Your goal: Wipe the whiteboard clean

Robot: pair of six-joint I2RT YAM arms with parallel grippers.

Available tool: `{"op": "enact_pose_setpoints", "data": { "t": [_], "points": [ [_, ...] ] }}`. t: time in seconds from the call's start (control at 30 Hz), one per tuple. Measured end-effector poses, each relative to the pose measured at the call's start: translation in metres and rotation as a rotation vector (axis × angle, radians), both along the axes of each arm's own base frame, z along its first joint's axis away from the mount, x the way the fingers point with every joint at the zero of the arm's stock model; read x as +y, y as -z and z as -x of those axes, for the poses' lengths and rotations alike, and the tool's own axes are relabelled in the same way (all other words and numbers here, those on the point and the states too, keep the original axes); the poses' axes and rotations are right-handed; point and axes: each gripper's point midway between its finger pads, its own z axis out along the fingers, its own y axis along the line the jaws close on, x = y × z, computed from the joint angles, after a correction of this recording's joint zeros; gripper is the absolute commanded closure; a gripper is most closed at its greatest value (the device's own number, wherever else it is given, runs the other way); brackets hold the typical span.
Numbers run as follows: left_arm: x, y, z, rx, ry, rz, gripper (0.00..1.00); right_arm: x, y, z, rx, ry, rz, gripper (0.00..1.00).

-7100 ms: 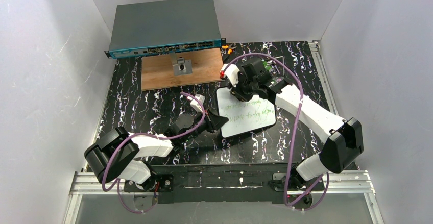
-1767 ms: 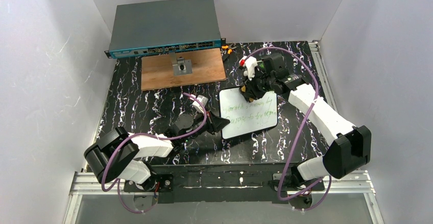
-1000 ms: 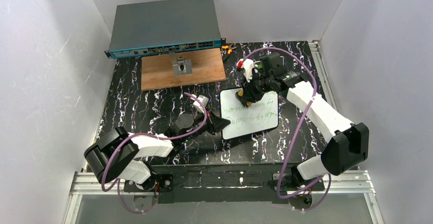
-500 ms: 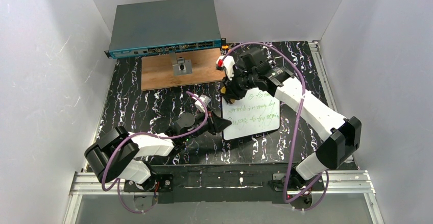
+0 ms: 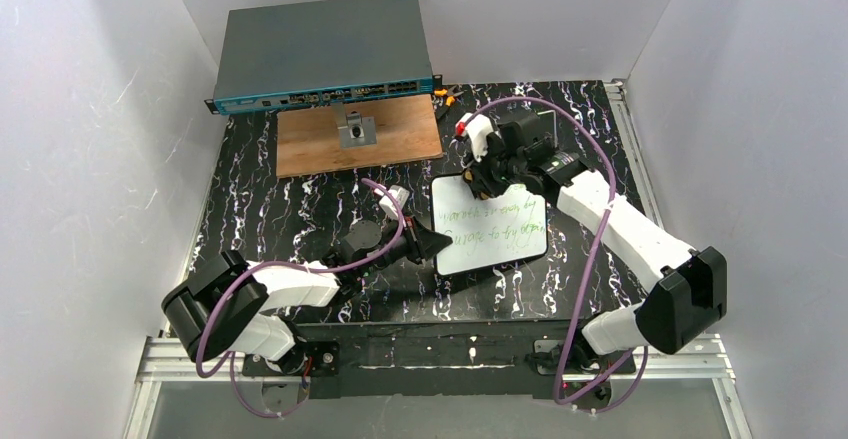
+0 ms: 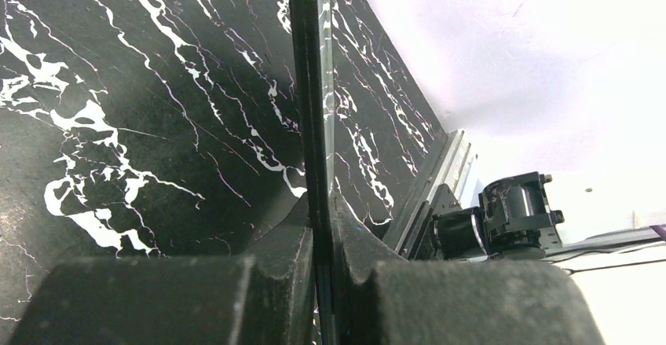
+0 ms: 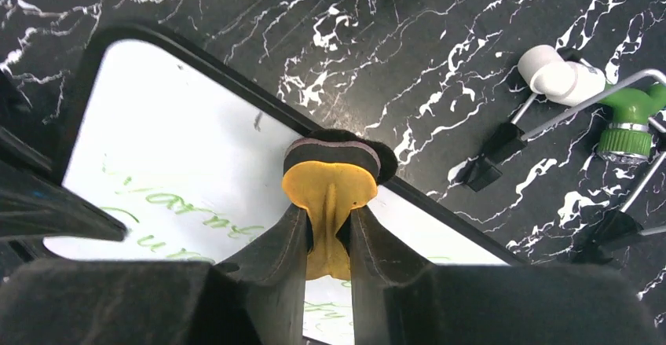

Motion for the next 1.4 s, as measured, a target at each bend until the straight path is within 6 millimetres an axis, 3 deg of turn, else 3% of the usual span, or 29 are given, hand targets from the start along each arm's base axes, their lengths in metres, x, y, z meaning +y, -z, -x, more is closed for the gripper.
{"op": "enact_pose_setpoints", "data": {
  "t": [0.17, 0.37, 0.53, 0.77, 0.93, 1.17, 1.4],
  "points": [
    [0.0, 0.0, 0.001, -0.006, 0.005, -0.002, 1.0, -0.005, 0.007, 0.009, 0.006, -0.101, 0.014, 0.99],
    [0.0, -0.001, 0.002, -0.028, 0.019, -0.001, 1.0, 0.0, 0.018, 0.04, 0.081, -0.28, 0.018, 0.99],
    [0.001, 0.001, 0.002, -0.019, 0.01, -0.002, 1.0, -0.011, 0.029, 0.03, 0.056, -0.197, 0.048, 0.99],
    [0.001, 0.001, 0.001, -0.01, 0.002, 0.003, 1.0, -0.041, 0.028, -0.004, 0.007, 0.004, 0.08, 0.99],
    [0.001, 0.001, 0.002, -0.01, 0.005, 0.003, 1.0, -0.037, 0.029, 0.002, 0.015, -0.075, 0.068, 0.99],
    [0.0, 0.0, 0.003, -0.026, 0.018, 0.002, 1.0, -0.027, 0.038, 0.034, 0.076, -0.261, 0.058, 0.99],
    [0.0, 0.001, 0.002, -0.023, 0.016, 0.003, 1.0, -0.043, 0.038, 0.014, 0.03, -0.113, 0.112, 0.99]
  ]
}}
